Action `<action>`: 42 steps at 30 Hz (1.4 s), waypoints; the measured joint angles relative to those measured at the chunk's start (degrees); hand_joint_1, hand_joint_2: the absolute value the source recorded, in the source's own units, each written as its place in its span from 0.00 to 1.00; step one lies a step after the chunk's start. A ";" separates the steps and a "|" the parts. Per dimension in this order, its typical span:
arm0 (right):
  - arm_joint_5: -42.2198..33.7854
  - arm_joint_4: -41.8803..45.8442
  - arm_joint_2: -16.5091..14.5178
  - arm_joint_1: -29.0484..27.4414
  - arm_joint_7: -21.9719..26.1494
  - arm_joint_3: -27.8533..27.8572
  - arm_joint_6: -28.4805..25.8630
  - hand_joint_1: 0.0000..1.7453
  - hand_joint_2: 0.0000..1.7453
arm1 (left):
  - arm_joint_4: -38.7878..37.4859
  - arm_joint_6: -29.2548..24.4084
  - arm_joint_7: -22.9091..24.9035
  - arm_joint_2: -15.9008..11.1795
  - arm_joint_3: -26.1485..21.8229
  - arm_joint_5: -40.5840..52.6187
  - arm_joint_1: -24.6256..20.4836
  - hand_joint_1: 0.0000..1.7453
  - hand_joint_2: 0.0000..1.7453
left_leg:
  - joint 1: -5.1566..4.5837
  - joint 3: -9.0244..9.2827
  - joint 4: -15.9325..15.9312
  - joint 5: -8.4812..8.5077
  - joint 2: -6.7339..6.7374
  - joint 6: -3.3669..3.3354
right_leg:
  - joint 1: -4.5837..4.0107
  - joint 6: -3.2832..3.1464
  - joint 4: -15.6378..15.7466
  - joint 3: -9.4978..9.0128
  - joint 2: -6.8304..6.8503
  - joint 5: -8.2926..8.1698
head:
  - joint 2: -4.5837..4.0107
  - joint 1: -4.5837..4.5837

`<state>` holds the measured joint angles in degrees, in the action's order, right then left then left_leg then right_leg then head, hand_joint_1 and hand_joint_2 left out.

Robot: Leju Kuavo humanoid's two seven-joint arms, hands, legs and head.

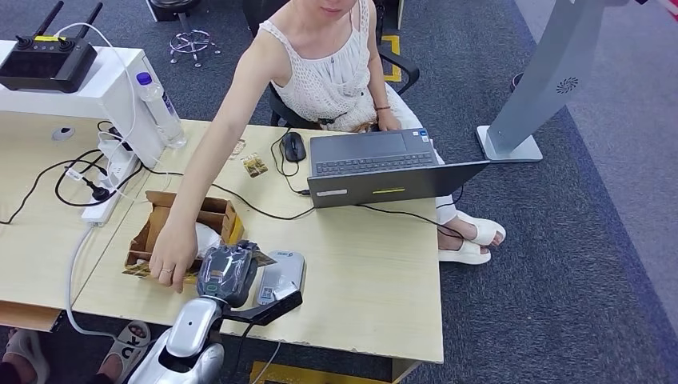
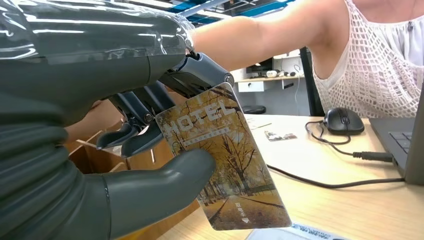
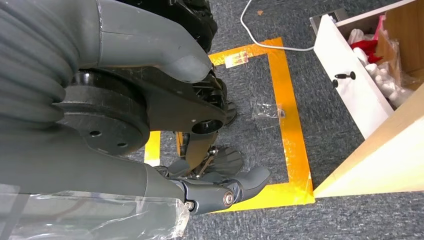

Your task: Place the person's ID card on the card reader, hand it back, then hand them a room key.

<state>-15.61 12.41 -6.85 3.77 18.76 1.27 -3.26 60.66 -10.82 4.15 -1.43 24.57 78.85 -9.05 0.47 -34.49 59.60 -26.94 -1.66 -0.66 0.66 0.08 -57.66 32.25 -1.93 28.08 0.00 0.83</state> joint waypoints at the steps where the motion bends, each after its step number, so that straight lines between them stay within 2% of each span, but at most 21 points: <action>1: 0.00 0.00 -0.01 0.00 -0.02 0.00 0.00 0.00 1.00 | -0.33 0.00 0.00 0.08 0.01 0.01 -0.11 1.00 1.00 | 0.00 0.00 0.00 0.00 0.00 0.00 | 0.00 0.00 0.00 0.00 0.00 0.00 | 0.00 0.00; 16: 1.19 0.00 -0.47 -0.02 -0.05 1.88 0.08 0.00 1.00 | -1.44 -0.15 -2.04 0.20 2.07 -0.95 -0.34 1.00 1.00 | 0.00 0.00 0.00 0.00 0.00 0.00 | 0.00 0.00 0.00 0.00 0.00 0.00 | 0.00 0.00; 34: 2.22 0.00 -0.60 -0.03 -0.06 3.06 0.27 0.00 1.00 | -1.33 -0.25 -2.01 -0.05 3.16 -1.68 -0.36 1.00 1.00 | 0.00 0.00 0.00 0.00 0.00 0.00 | 0.00 0.00 0.00 0.00 0.00 0.00 | 0.00 0.00; 42: 3.01 0.00 -0.60 -0.10 0.13 4.21 0.51 0.00 1.00 | 5.10 -6.09 0.54 -1.71 1.97 -2.26 -2.35 1.00 1.00 | 0.01 0.00 0.00 0.03 -0.01 0.01 | -0.01 -0.02 -0.02 -0.02 0.01 -0.01 | 0.00 0.00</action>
<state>-12.60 12.41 -7.45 3.67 18.89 5.48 -2.75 65.76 -16.91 4.69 -3.13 26.54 76.59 -11.40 0.48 -34.49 59.59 -26.91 -1.67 -0.64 0.65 0.06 -57.68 32.23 -1.92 28.07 0.00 0.83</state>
